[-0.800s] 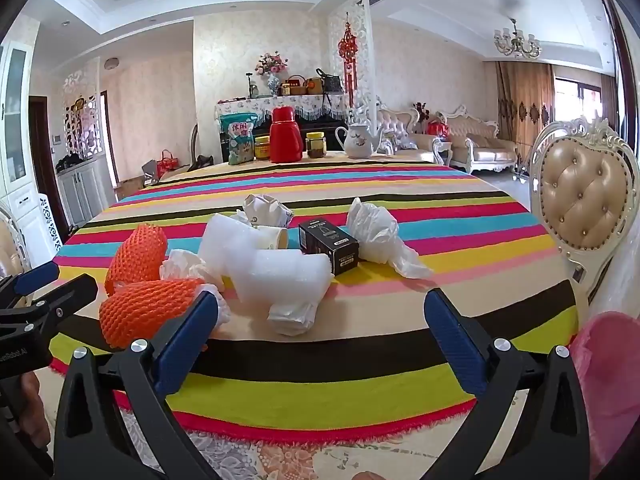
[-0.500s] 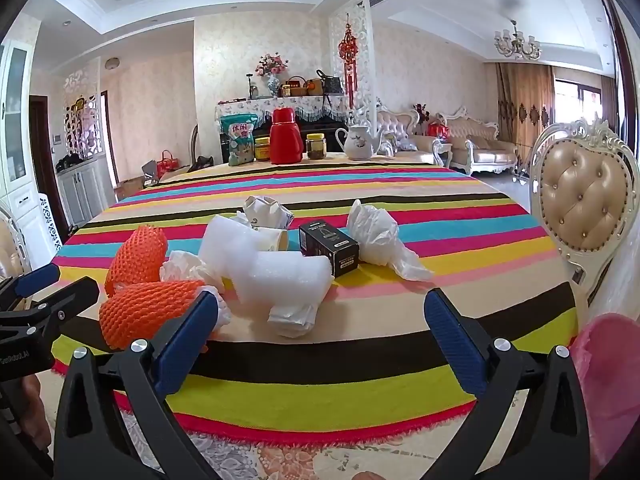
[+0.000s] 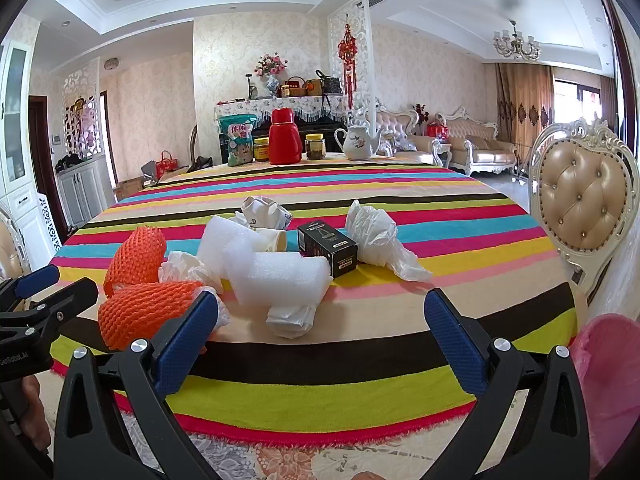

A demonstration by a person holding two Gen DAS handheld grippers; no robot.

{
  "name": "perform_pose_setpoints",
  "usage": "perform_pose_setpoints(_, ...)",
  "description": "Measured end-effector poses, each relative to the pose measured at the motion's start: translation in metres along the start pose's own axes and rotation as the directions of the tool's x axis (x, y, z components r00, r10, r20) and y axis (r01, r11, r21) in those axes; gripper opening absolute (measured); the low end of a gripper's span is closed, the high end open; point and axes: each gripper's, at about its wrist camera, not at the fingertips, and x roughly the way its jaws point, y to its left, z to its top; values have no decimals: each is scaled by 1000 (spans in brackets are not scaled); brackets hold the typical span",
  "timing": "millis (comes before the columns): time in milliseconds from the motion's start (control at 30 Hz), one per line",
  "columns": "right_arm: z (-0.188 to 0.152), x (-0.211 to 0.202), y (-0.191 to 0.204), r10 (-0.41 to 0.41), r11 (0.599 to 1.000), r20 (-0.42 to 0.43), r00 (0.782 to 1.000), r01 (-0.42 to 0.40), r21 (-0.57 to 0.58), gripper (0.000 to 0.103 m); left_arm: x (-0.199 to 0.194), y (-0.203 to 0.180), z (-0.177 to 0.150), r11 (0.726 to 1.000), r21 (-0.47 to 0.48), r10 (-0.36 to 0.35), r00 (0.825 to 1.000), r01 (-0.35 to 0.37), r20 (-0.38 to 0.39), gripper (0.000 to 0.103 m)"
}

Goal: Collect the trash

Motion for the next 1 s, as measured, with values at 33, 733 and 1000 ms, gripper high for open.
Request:
perform_pose_setpoints(33, 0, 1, 0, 0, 1000, 0, 1000, 0, 0, 97, 0, 0, 0, 1000, 0, 0, 1000, 0, 0, 99)
perform_pose_setpoints(733, -1, 0, -1, -1, 1000, 6, 1000, 1, -2, 97, 2, -1, 0, 1000, -3, 0, 1000, 0, 1, 99)
perform_pose_setpoints(1000, -1, 0, -1, -2, 1000, 7, 1000, 2, -2, 97, 1, -1, 1, 1000, -4, 0, 1000, 0, 1, 99)
